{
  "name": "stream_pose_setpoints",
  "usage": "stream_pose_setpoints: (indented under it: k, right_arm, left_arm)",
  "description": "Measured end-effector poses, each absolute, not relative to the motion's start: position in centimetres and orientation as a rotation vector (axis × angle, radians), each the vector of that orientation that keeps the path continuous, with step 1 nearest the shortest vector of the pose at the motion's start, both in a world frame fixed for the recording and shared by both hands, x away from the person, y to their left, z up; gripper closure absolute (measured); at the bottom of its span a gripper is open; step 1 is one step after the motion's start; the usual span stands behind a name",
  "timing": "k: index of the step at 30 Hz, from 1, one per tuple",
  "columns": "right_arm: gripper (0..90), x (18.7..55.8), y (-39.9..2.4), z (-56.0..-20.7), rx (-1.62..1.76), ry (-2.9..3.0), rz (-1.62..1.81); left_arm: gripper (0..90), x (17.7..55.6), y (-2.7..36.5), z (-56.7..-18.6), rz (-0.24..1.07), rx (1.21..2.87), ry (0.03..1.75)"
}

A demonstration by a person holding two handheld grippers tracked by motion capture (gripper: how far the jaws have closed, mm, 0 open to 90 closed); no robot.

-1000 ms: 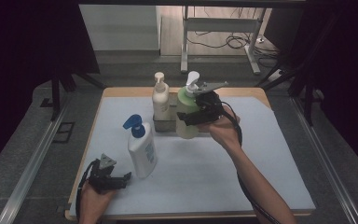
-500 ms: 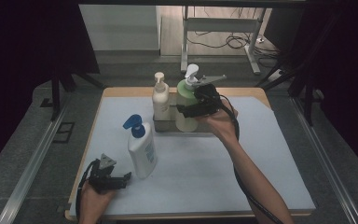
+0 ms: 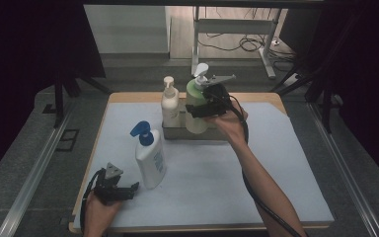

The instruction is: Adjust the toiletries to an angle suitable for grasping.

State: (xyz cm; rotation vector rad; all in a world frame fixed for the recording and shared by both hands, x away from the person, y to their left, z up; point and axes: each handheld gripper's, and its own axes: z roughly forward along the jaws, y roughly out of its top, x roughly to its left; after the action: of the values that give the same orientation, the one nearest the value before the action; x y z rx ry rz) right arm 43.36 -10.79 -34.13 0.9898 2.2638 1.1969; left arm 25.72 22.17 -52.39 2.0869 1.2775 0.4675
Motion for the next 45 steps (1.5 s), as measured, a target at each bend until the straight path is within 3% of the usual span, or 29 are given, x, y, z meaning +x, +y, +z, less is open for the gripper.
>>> stream_pose_setpoints:
  k: [15,45]
  right_arm:
    - [12.7,45.3,-10.2,-34.5,1.017,2.219,1.183]
    - [12.6,47.5,-9.9,-38.4,1.072,2.240,1.111]
  left_arm:
    - [12.3,25.7,22.2,-52.4,0.468,2.087,1.278]
    - [12.3,25.7,22.2,-52.4,0.467,2.086,1.277]
